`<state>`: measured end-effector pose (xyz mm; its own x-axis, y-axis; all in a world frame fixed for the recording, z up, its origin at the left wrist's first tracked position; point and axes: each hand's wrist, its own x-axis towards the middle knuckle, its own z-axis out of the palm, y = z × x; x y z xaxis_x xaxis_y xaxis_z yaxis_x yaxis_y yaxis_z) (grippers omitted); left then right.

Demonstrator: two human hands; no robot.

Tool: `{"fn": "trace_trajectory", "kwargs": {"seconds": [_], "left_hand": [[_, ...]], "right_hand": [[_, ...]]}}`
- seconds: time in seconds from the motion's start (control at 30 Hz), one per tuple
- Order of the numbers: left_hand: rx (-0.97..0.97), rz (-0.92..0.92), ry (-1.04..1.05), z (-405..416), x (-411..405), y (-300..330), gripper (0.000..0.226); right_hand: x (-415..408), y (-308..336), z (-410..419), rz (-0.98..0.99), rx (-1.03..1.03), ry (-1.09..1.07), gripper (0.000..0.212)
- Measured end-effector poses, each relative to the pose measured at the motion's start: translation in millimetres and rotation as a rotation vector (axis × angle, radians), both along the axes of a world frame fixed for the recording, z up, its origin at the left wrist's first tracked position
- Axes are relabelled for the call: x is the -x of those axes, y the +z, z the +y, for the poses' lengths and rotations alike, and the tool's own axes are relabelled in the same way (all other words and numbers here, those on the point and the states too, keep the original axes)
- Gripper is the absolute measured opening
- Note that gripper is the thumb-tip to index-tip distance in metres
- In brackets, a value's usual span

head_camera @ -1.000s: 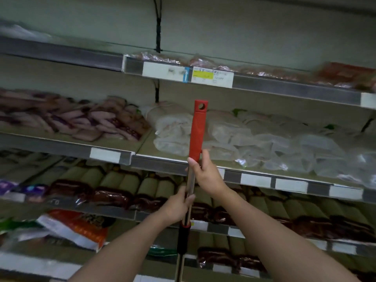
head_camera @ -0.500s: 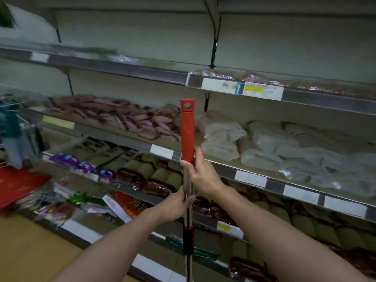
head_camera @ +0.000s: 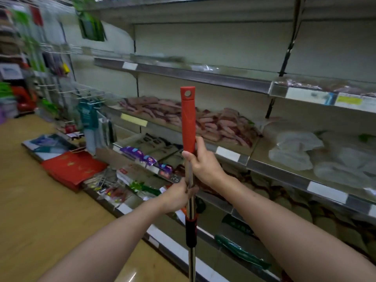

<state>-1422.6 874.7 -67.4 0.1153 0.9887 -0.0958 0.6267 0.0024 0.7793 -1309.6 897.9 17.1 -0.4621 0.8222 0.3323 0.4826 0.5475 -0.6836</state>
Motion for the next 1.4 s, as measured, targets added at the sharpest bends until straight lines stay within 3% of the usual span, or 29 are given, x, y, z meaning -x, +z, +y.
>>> {"fn": "trace_trajectory", "kwargs": {"seconds": [0.17,0.43,0.6,0.7,1.07,1.4], "left_hand": [[-0.069,0.001,0.094,-24,70,4,0.053],[-0.230,-0.127,0.522,-65,189,-1,0.024],[-0.367,-0.113,0.691,-84,257,9,0.026],[-0.345,-0.052,0.787,-87,298,11,0.027],[-0.413,-0.033,1.033,-48,472,45,0.029],[-0.496,-0.017,1.065,6,629,72,0.028]], "right_hand": [[76,0,-15,0.068,-0.005,0.078,0.040],[223,-4,-28,0.131,-0.027,0.268,0.036],[303,2,-29,0.177,0.001,0.429,0.037],[351,1,-26,0.194,0.025,0.533,0.041],[551,27,30,0.256,0.018,0.798,0.038],[714,64,86,0.318,-0.026,0.925,0.038]]}}
